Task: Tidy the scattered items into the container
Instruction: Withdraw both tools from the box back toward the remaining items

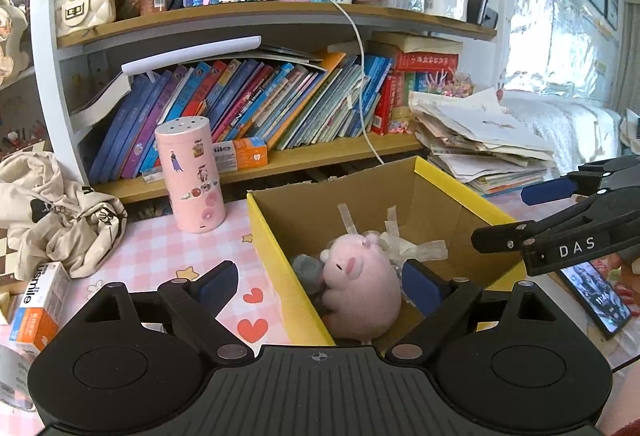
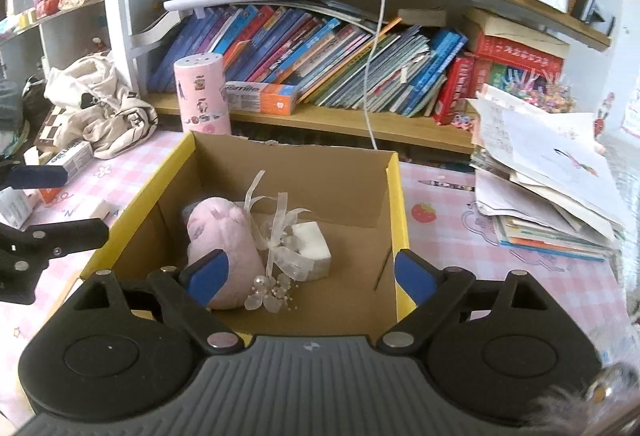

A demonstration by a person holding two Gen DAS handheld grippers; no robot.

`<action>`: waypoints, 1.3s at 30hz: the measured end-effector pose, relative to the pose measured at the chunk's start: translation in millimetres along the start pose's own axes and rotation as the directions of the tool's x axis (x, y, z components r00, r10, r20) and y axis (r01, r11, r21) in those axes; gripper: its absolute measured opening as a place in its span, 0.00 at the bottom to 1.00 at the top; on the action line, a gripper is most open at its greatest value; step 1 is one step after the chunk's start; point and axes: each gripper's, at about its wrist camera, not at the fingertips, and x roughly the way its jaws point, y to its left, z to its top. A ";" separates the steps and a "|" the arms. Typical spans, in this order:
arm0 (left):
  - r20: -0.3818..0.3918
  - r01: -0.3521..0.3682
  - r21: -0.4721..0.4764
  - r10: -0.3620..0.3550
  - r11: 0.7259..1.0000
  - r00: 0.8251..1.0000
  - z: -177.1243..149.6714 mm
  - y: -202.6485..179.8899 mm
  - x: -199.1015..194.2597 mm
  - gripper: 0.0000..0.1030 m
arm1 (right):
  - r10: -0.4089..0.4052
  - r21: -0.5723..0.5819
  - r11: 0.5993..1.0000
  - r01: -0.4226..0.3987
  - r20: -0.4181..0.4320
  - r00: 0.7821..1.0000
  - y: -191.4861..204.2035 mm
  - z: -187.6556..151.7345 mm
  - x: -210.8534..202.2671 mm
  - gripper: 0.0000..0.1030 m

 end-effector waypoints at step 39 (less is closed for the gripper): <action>0.002 0.081 -0.002 -0.081 0.997 0.997 -89.3 122.5 -133.6 0.89 | -0.155 0.135 0.979 0.153 0.004 0.988 179.5 -66.8 -79.6 0.92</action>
